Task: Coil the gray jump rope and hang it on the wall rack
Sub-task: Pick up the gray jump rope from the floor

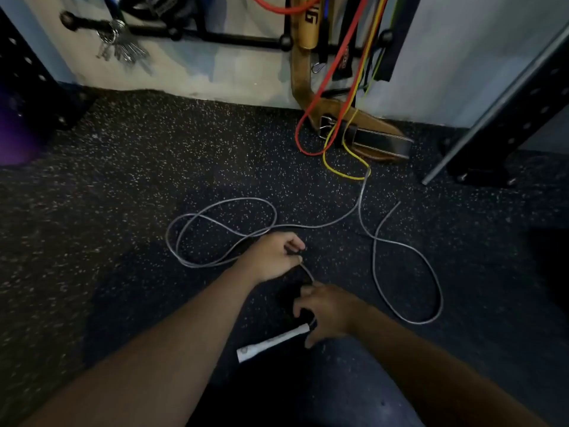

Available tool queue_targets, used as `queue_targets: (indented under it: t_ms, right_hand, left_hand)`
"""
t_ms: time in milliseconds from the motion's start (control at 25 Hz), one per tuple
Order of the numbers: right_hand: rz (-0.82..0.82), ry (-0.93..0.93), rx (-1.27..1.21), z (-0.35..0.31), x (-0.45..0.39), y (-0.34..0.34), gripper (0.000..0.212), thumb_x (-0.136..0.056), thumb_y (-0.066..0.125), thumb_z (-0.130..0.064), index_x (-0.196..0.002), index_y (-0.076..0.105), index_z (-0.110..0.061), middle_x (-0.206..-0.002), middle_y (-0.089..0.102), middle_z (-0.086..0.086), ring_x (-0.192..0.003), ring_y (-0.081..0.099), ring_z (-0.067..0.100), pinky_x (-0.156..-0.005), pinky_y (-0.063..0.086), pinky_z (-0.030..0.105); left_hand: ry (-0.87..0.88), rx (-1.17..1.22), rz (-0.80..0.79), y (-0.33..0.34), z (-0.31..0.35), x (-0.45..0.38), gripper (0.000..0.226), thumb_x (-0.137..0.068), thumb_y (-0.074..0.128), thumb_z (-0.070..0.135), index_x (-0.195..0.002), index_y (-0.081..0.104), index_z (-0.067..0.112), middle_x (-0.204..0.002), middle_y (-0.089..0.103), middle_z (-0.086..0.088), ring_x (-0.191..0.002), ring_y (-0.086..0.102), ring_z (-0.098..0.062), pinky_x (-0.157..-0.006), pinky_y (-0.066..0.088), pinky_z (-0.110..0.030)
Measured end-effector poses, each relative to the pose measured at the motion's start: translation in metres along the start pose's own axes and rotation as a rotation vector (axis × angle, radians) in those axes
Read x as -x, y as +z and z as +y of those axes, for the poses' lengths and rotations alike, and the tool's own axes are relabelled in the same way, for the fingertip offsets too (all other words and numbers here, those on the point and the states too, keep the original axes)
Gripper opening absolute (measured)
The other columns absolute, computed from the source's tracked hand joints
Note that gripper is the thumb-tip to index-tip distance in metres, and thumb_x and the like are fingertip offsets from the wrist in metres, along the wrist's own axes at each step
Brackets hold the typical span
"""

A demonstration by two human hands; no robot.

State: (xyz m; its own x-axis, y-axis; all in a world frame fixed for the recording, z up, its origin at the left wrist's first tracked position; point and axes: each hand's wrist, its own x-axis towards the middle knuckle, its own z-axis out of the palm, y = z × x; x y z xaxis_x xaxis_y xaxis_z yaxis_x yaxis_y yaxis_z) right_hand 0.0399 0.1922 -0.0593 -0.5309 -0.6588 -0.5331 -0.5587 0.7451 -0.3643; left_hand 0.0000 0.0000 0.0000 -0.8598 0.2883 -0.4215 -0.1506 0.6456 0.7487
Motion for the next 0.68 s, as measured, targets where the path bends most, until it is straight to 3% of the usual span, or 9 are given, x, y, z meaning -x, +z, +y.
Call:
queue_targets:
  t_ms: [200,360,480,560,680]
  right_hand:
    - [0.089,-0.063,0.151,-0.004,-0.012,0.012,0.024,-0.09,0.069,-0.032,-0.11,0.068,-0.018,-0.113,0.062,0.007,-0.113,0.05,0.028,-0.093,0.036,0.04]
    - [0.363,-0.009,-0.056,0.006,-0.001,-0.045,0.019,-0.089,0.07,-0.031,-0.105,0.069,-0.021,-0.089,0.069,-0.008,-0.091,0.06,0.016,-0.092,0.035,0.032]
    - [0.533,-0.054,-0.36,0.001,0.018,-0.127,0.014,-0.091,0.074,-0.023,-0.103,0.069,-0.017,-0.086,0.072,-0.006,-0.081,0.069,0.019,-0.074,0.048,0.032]
    - [0.663,-0.104,-0.509,-0.006,0.035,-0.181,0.016,-0.092,0.075,-0.023,-0.105,0.066,-0.019,-0.088,0.075,0.001,-0.082,0.071,0.023,-0.074,0.054,0.034]
    - [0.8,-0.077,-0.608,-0.006,0.059,-0.234,0.013,-0.095,0.072,-0.031,-0.101,0.064,-0.022,-0.076,0.072,-0.004,-0.07,0.066,0.015,-0.073,0.051,0.031]
  left_hand:
    - [0.02,-0.047,-0.007,0.002,-0.013,-0.003,0.016,-0.099,0.065,0.025,-0.114,0.07,0.028,-0.119,0.069,0.007,-0.109,0.064,-0.015,-0.098,0.054,-0.038]
    - [0.014,-0.027,0.019,-0.007,-0.02,0.005,0.021,-0.099,0.05,0.036,-0.097,0.071,0.038,-0.102,0.076,0.008,-0.096,0.071,-0.018,-0.092,0.057,-0.045]
    - [0.147,0.016,0.079,-0.029,0.013,0.015,0.027,-0.103,0.041,0.053,-0.093,0.063,0.039,-0.087,0.074,0.001,-0.078,0.068,-0.02,-0.073,0.049,-0.037]
    - [0.299,-0.01,0.195,-0.058,0.049,0.021,0.026,-0.1,0.042,0.063,-0.102,0.058,0.043,-0.078,0.067,0.005,-0.067,0.06,-0.01,-0.066,0.045,-0.036]
    - [0.484,0.021,0.27,-0.115,0.096,0.023,0.027,-0.101,0.05,0.058,-0.123,0.06,0.048,-0.096,0.076,0.006,-0.084,0.071,-0.017,-0.079,0.055,-0.039]
